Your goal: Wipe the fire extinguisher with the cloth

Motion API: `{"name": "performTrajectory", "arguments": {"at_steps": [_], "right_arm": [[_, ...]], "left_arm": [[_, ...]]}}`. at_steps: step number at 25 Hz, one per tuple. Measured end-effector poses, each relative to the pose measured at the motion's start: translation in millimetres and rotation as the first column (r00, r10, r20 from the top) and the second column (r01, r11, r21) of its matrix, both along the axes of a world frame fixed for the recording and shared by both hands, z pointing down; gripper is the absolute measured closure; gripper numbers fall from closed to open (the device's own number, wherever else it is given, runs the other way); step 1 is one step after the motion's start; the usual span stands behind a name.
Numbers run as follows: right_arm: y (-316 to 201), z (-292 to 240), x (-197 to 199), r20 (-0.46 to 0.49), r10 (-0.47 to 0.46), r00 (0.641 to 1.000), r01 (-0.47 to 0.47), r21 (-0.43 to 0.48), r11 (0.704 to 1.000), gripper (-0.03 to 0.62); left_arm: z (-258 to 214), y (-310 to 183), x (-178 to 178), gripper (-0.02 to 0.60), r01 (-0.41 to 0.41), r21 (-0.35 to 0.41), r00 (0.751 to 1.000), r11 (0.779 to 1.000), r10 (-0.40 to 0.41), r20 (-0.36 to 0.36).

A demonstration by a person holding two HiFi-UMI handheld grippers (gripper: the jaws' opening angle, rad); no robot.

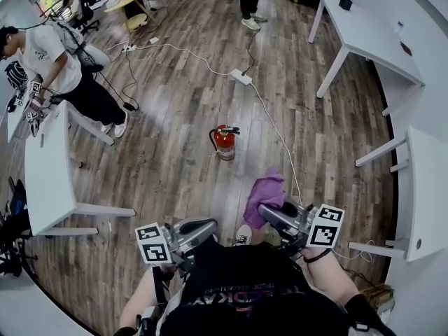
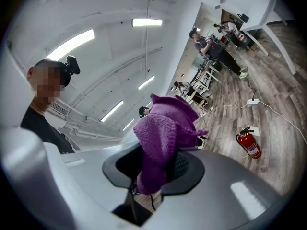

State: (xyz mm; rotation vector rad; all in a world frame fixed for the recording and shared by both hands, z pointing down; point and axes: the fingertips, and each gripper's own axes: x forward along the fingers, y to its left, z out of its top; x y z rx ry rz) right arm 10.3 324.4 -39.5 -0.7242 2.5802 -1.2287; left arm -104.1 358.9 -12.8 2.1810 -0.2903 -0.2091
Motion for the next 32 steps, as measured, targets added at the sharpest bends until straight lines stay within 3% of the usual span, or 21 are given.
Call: {"name": "performTrajectory", "arguments": {"at_steps": [16, 32], "right_arm": [[-39, 2, 12, -0.005, 0.025, 1.0, -0.025, -0.013, 1.0, 0.493], [-163, 10, -35, -0.091, 0.076, 0.993, -0.079, -0.039, 0.996, 0.493]], "left_arm": [[-2, -21, -13, 0.586, 0.041, -0.008, 0.998, 0.999, -0.04, 0.05], [18, -154, -65, 0.586, 0.031, -0.038, 0.999, 0.999, -0.032, -0.024]]}}
